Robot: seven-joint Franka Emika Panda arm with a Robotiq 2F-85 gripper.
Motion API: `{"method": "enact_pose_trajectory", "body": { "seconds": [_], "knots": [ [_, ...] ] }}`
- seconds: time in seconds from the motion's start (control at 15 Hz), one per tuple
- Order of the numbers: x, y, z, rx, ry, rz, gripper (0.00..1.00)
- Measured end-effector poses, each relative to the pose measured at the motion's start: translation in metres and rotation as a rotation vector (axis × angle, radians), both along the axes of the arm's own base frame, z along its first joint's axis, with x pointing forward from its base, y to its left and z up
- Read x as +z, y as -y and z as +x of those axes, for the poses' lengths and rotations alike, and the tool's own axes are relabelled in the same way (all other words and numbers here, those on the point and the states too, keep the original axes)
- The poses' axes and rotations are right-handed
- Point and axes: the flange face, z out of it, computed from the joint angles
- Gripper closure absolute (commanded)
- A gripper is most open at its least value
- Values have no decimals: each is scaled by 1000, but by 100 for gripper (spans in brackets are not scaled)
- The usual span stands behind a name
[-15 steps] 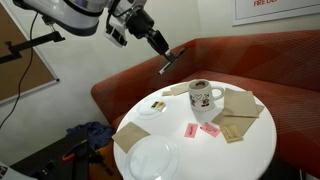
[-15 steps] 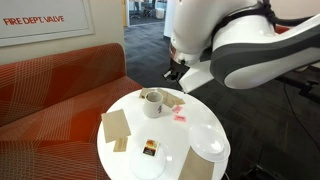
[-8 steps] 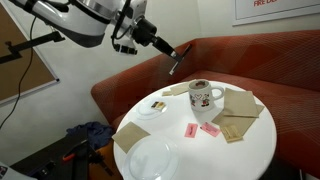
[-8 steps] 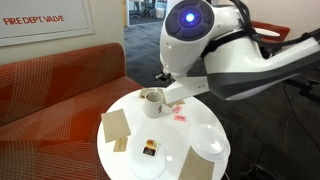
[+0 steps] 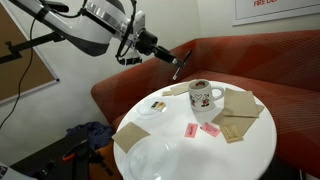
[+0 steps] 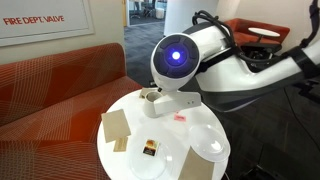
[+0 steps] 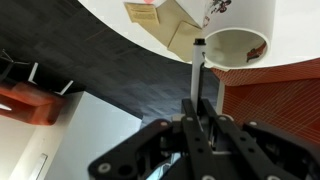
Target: Move the mug forward, put the marker in the mug then take it out and put it back on the table
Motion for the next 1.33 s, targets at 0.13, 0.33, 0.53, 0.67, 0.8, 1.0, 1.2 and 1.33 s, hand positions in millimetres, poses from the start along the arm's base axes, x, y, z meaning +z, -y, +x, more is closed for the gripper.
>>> {"method": "enact_pose_trajectory", "body": {
  "seconds": [0.13, 0.33, 0.53, 0.67, 0.8, 1.0, 1.2, 1.33],
  "knots": [
    [0, 0, 1, 0, 1, 0, 97],
    [0, 8, 1, -19, 4, 2, 97],
    [0, 24, 1, -52, 11, 4, 97],
    [-1, 32, 1, -64, 13, 1, 97],
    [-2, 35, 1, -70, 33, -4, 97],
    [-5, 31, 0, -69, 79, -6, 97],
    [-11, 26, 0, -82, 124, 1, 97],
    [-17, 25, 1, -95, 148, 4, 97]
  ]
}}
